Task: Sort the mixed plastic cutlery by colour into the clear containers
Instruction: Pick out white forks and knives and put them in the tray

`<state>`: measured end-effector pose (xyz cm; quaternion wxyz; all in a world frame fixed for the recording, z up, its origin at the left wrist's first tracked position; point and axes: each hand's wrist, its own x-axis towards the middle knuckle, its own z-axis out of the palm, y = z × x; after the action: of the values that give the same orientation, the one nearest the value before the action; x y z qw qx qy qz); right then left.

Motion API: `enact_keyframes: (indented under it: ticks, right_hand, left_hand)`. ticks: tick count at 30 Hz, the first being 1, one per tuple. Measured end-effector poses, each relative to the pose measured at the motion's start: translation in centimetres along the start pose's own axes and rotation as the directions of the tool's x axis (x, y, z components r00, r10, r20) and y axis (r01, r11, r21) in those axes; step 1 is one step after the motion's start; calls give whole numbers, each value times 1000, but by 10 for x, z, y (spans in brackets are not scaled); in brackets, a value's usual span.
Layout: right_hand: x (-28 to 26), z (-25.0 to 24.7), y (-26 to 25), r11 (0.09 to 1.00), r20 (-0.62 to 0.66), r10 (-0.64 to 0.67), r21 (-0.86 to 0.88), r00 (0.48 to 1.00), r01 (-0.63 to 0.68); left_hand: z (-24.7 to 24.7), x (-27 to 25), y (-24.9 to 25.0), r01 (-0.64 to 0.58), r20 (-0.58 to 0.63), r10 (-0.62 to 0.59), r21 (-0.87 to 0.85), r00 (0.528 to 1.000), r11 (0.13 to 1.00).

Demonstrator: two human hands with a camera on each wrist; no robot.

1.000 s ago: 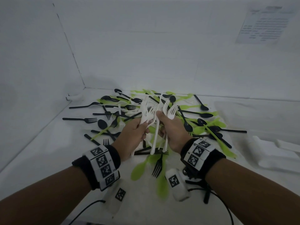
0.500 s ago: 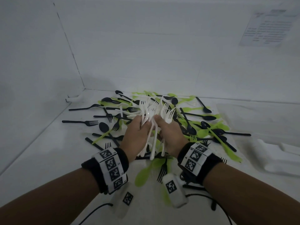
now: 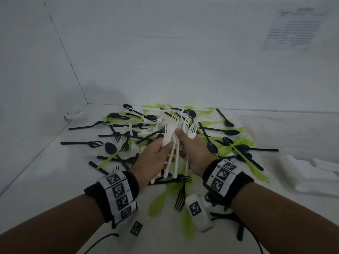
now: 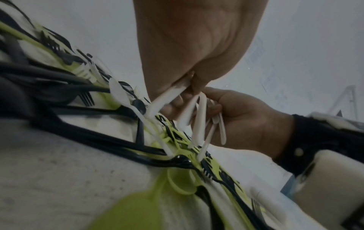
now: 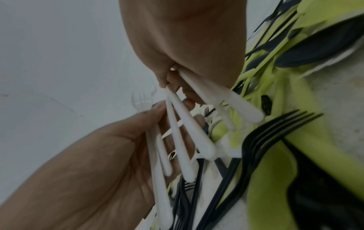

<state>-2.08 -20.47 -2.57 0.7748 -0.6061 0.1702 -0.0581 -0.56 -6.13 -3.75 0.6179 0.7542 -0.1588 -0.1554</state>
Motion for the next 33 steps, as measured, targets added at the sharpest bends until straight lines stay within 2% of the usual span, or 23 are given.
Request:
enact_keyframes:
  ticks: [2, 4, 7, 12, 16, 20, 24, 30, 33]
  right_hand:
    - [3, -3, -1, 1000, -32, 4, 15, 999, -3]
    - [5, -4, -3, 999, -61, -9, 33, 998, 11]
    - [2, 2, -8, 996, -30, -71, 50, 997, 73]
    - [-4, 11, -8, 994, -11, -102, 42, 995, 102]
    - [-11, 16, -5, 991, 49, -132, 39, 990, 130]
    - [-11, 23, 2, 990, 23, -135, 51, 991, 134]
    - [-9, 24, 3, 990, 3, -136, 39, 991, 136]
    - [-13, 29, -1, 984, 47, -146, 107, 988, 140]
    - [-12, 36, 6, 982, 27, -175, 74, 984, 172]
  left_hand:
    - [-1, 0, 1, 12, -19, -12, -7, 1000, 1000]
    - [-5, 2, 3, -27, -100, 35, 79, 994, 997]
    - [-8, 10, 8, 5, -152, 14, 122, 988, 992]
    - [-4, 15, 11, 87, -182, -74, 67, 981, 994]
    - [0, 14, 12, 56, -218, -46, 43, 975, 998]
    - [3, 11, 17, -11, -138, 3, -58, 990, 998]
    - [-5, 1, 12, 12, -120, -25, -109, 993, 994]
    - [-32, -6, 8, 203, 63, -198, -96, 978, 974]
    - [-42, -7, 12, 222, 173, -213, -39, 962, 974]
